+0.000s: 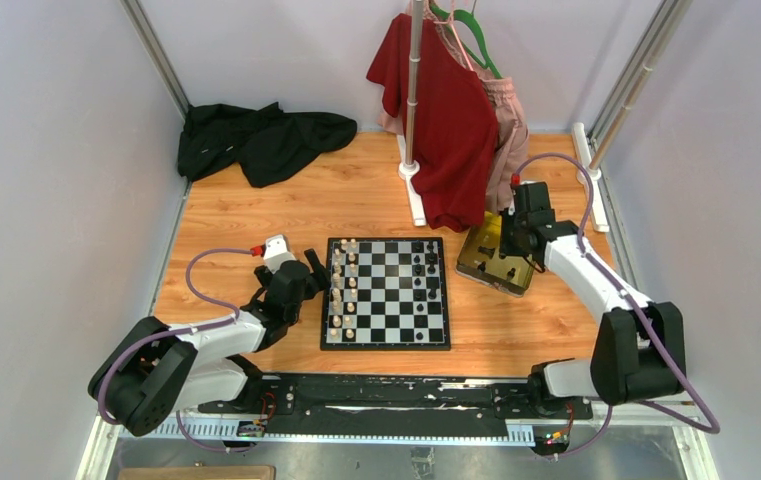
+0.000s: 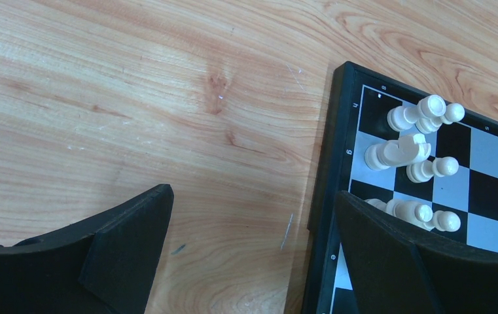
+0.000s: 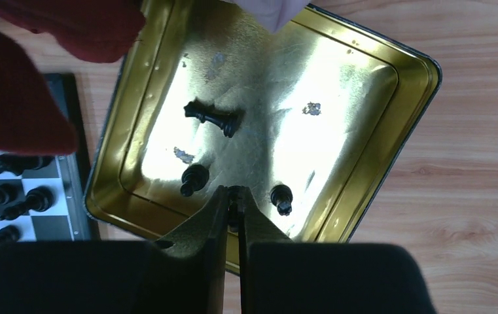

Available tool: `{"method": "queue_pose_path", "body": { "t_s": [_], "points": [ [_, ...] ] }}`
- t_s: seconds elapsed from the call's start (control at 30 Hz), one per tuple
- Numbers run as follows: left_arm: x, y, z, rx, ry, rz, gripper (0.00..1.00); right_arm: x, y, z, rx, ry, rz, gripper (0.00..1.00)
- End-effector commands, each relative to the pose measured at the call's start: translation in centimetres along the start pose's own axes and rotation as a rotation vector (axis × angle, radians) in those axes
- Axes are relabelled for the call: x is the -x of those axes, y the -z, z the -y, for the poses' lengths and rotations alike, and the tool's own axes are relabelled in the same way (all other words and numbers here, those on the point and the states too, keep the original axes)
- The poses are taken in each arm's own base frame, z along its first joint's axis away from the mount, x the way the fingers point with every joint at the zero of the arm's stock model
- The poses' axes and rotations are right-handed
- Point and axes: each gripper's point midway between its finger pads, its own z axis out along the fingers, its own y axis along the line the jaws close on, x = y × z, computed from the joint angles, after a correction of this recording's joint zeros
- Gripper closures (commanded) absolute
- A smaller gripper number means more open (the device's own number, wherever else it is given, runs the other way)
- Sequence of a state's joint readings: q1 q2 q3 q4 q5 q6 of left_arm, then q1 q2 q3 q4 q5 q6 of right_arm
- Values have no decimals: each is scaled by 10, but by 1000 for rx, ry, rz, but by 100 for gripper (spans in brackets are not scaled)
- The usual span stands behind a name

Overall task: Set up the chess pieces on the board
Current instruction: Pick up the chess piece from the storage box, then place the chess piece on the chessboard.

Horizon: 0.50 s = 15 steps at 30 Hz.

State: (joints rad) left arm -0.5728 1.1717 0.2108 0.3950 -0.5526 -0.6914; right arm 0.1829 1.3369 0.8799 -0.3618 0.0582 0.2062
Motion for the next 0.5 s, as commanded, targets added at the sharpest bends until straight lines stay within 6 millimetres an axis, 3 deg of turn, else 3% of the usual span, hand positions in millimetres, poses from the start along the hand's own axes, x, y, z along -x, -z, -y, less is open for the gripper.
{"method": "queue_pose_path", "body": {
  "t_s": [0.0, 0.27, 0.47],
  "points": [
    [3, 0, 1, -2, 12, 23, 0, 11, 24, -12, 25, 25, 31, 100],
    [4, 2, 1, -10, 18, 28, 0, -2, 55, -42, 64, 111, 49, 100],
    [5, 5, 0, -17, 21, 34, 0, -24, 79, -71, 119, 179, 53, 100]
  ]
}}
